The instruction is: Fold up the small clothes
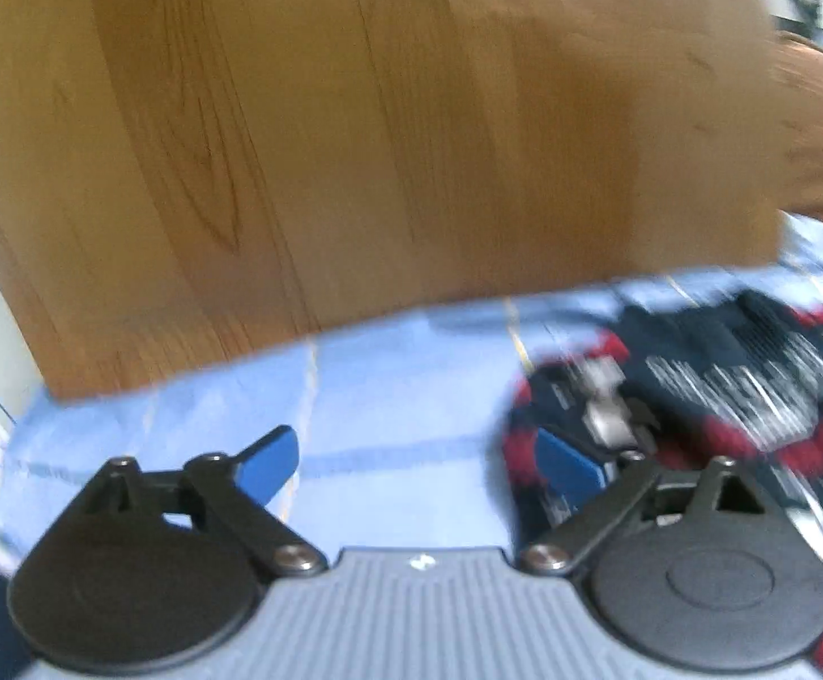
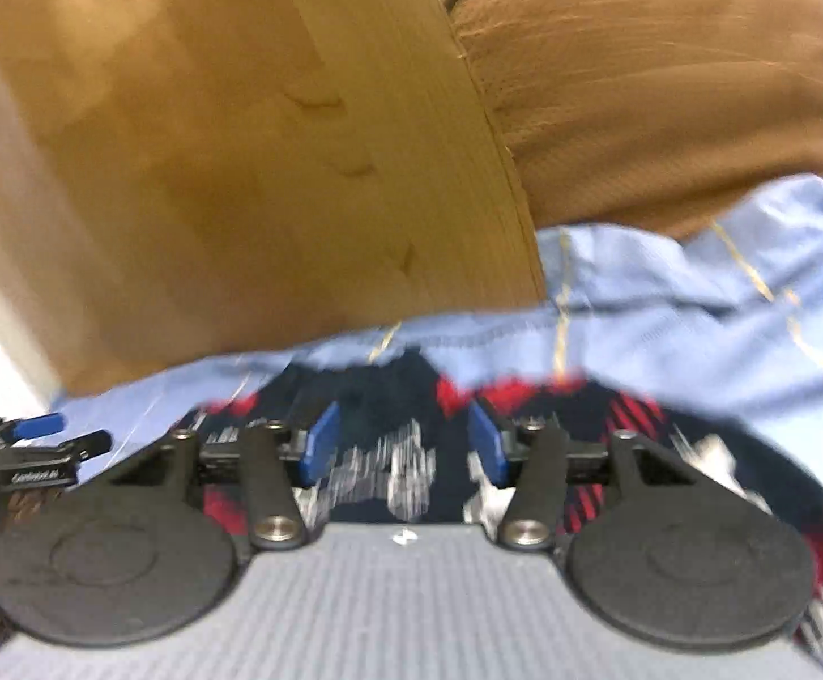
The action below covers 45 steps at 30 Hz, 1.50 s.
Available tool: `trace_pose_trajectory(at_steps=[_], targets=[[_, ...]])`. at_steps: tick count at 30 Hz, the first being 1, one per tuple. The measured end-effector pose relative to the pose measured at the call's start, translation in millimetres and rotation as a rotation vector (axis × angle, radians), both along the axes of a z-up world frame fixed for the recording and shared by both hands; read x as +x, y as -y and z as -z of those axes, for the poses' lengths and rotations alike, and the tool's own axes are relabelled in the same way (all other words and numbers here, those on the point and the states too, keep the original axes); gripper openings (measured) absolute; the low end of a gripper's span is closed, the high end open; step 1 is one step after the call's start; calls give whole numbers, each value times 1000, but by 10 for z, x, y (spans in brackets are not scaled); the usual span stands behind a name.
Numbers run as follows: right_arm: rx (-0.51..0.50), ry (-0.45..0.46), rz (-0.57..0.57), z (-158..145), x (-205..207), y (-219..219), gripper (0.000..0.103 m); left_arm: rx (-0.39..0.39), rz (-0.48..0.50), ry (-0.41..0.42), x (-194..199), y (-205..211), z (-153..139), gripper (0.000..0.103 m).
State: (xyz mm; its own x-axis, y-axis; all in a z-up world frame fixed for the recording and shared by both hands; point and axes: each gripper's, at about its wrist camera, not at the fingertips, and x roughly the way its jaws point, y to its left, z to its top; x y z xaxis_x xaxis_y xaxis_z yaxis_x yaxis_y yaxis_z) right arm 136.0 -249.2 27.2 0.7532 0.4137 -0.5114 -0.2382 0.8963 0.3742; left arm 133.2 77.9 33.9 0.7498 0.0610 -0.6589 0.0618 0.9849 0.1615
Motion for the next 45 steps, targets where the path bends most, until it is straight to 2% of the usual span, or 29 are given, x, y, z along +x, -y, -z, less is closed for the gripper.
trace_pose_trajectory(at_steps=[3, 7, 10, 11, 13, 14, 15, 16, 18, 21, 22, 23, 24, 26, 28, 29, 31, 32, 33, 34, 35, 36, 37, 38, 40, 41, 43, 44, 45], targets=[[14, 3, -32, 51, -539, 212, 65, -52, 53, -61, -418, -37, 88, 99], [53, -5, -124, 192, -1091, 364, 71, -72, 85, -122, -872, -75, 208, 100], [1, 4, -130, 304, -1459, 355, 71, -16, 75, -148, -1150, -82, 333, 98], [-24, 18, -128, 339, -1564, 345, 71, -2, 73, -156, -1218, -97, 372, 95], [-89, 39, -114, 420, -1689, 335, 72, -20, 74, -153, -1378, -123, 384, 90], [-126, 45, -101, 454, -1747, 325, 73, -36, 82, -150, -1446, -131, 379, 82], [-167, 53, -82, 490, -1772, 324, 74, -44, 90, -144, -1488, -135, 370, 67], [-207, 64, -53, 500, -1834, 316, 74, -51, 100, -139, -1540, -134, 352, 58], [-224, 76, 12, 527, -1918, 383, 77, -50, 110, -127, -1592, -115, 320, 20], [-141, 43, 97, 633, -1957, 516, 80, 16, 101, -84, -1643, -7, 366, 12], [-144, 65, 112, 661, -1976, 493, 68, 38, 100, -70, -1652, 19, 374, 11], [-190, 82, 112, 678, -2001, 445, 51, 59, 96, -57, -1664, 37, 371, 10], [-256, 86, 108, 680, -2028, 361, 18, 74, 89, -42, -1665, 53, 366, 3], [-323, 111, 121, 653, -2040, 289, 14, 161, 29, 7, -1666, 29, 344, 2], [-378, 155, 165, 569, -2085, 384, 13, 195, -36, 29, -1656, -108, 298, 2], [-461, 198, 227, 529, -2083, 440, 13, 184, -69, 20, -1656, -211, 265, 2], [-717, 279, 407, 489, -2044, 601, 13, 134, -93, 3, -1725, -382, 174, 4], [-767, 275, 482, 458, -2015, 743, 14, 102, -78, 0, -1806, -433, 129, 7], [-738, 241, 527, 397, -2001, 917, 19, 61, -50, -5, -1900, -457, 79, 15], [-652, 213, 534, 323, -2035, 1081, 27, 10, -12, -14, -2005, -466, 28, 25], [-545, 201, 515, 256, -2102, 1195, 36, -27, 16, -14, -2103, -450, -11, 51], [-424, 197, 474, 209, -2183, 1262, 59, -52, 47, -5, -2209, -414, -36, 67], [-297, 186, 410, 194, -2250, 1290, 68, -56, 91, 7, -2315, -344, -49, 71], [-171, 163, 325, 208, -2297, 1274, 68, -40, 126, 13, -2395, -254, -45, 79], [8, 99, 140, 289, -2354, 1109, 67, 5, 192, 19, -2542, -23, -4, 84], [48, 78, 60, 351, -2378, 961, 67, 33, 230, 16, -2613, 75, 38, 85], [49, 53, -63, 468, -2413, 650, 67, 97, 269, 10, -2700, 241, 140, 84], [38, 39, -107, 532, -2426, 511, 67, 146, 283, 9, -2735, 320, 216, 81], [29, 22, -137, 603, -2423, 394, 67, 191, 290, 6, -2760, 389, 291, 70]])
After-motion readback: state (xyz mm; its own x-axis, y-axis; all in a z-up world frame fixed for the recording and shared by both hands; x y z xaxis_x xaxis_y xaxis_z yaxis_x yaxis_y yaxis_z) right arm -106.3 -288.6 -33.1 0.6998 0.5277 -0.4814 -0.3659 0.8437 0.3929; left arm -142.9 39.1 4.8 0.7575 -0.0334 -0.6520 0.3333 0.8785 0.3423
